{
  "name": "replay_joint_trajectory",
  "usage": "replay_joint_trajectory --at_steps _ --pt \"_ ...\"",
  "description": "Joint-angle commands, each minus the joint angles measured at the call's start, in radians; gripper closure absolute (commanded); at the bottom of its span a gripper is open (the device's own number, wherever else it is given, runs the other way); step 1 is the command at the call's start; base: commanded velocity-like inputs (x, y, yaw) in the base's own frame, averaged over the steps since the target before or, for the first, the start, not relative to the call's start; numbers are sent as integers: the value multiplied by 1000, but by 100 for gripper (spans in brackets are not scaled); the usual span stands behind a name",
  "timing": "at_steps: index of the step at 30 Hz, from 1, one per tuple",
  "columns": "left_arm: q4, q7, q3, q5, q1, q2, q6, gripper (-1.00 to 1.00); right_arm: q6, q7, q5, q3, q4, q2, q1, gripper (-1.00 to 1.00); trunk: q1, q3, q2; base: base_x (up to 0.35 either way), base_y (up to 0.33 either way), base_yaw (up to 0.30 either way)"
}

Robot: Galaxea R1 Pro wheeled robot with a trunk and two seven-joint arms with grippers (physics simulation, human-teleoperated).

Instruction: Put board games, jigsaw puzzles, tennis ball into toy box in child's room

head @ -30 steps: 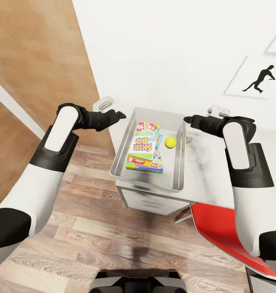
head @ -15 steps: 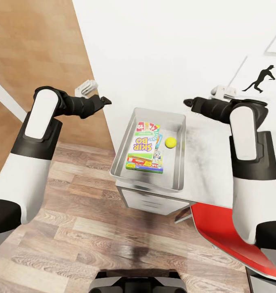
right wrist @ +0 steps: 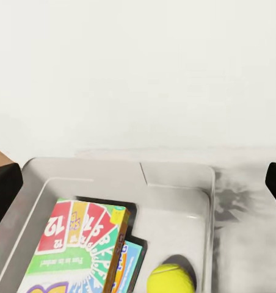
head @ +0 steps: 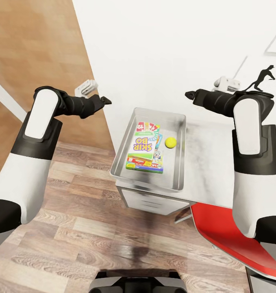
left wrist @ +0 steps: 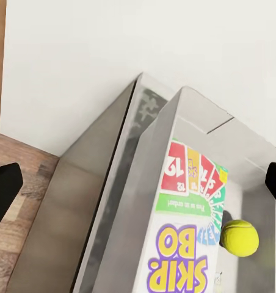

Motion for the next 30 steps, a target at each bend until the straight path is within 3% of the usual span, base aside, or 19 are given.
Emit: replay_joint_trajectory --at_steps 1,18,30 --pt "-1 10 -2 10 -1 1 -1 -100 2 -10 -9 2 -1 -1 -1 -100 1 -1 -2 0 0 0" --pt "3 11 0 12 -1 2 -2 -100 1 -12 -9 -1 -2 0 5 -100 1 -1 -2 0 0 -4" --pt "20 11 5 18 -1 5 -5 -100 53 -15 -6 -13 -2 8 39 -100 1 -1 -2 0 0 -187"
